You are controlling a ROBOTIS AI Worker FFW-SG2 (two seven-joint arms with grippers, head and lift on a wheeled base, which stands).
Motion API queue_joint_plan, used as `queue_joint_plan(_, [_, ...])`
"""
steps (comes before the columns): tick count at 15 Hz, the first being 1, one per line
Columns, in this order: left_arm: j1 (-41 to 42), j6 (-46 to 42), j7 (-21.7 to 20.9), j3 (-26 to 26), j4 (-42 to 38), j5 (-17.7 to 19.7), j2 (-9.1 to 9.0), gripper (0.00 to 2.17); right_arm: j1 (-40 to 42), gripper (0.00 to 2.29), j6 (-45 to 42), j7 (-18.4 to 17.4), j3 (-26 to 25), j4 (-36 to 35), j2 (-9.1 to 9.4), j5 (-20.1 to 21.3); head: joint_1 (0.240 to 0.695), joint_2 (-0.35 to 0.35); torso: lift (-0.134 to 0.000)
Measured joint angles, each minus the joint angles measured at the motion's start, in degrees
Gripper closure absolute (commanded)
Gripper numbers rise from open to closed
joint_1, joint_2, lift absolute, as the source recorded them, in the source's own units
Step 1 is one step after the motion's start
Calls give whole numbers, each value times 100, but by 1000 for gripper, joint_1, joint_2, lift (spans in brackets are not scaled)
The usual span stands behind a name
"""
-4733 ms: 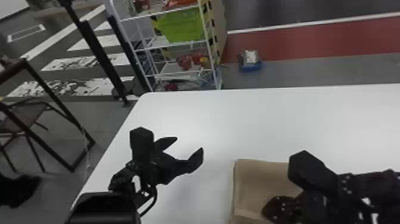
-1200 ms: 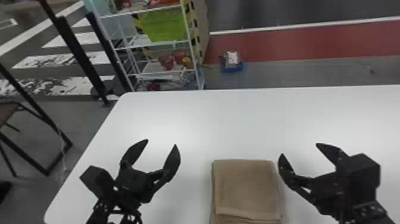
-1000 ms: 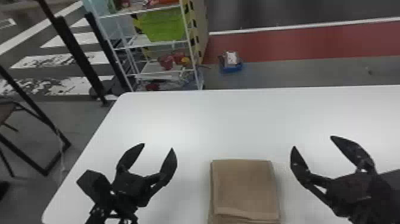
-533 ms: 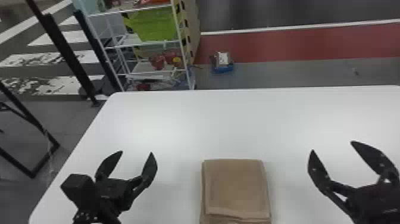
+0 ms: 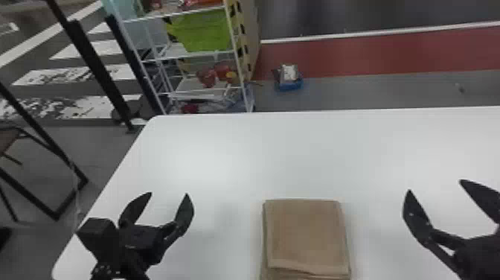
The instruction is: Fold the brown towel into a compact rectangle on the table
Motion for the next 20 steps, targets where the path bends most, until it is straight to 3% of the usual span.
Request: queue_joint_plan(20, [97, -70, 0, 89, -118, 88, 0, 56, -164, 164, 234, 0, 53, 54, 0, -105, 695, 264, -134])
